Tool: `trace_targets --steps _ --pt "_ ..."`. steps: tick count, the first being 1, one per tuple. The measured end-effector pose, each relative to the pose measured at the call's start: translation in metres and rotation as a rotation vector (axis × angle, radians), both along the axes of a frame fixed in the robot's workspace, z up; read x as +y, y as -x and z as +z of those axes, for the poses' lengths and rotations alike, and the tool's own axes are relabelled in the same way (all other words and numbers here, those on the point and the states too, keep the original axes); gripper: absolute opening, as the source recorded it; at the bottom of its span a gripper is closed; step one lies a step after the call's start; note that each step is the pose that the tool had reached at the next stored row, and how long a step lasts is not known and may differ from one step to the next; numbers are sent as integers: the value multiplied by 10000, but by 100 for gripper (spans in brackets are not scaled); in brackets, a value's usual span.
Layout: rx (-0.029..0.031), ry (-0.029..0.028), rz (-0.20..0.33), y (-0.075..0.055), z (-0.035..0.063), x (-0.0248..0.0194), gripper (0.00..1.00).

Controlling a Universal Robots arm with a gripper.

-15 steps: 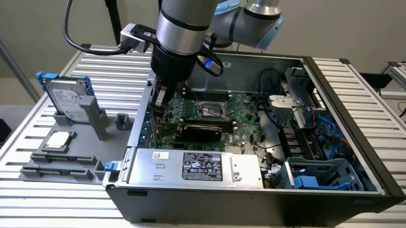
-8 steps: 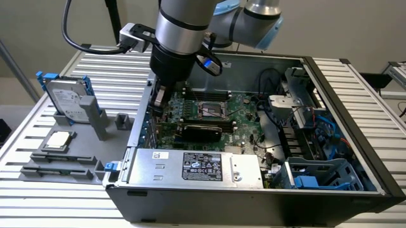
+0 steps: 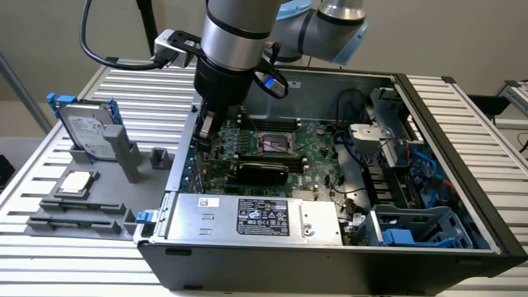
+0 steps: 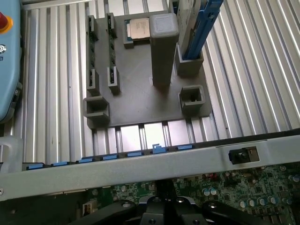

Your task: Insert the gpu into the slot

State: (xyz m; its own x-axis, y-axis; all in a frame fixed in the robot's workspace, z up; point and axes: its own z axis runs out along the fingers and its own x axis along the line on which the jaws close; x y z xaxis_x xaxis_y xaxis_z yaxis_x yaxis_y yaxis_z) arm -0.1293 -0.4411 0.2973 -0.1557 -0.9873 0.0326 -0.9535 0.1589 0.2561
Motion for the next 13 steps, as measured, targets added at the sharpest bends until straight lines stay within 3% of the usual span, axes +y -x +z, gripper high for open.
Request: trace_targets --steps 6,13 --pt "-11 -15 -1 -46 8 5 11" --pt "-2 12 1 -66 14 27 11"
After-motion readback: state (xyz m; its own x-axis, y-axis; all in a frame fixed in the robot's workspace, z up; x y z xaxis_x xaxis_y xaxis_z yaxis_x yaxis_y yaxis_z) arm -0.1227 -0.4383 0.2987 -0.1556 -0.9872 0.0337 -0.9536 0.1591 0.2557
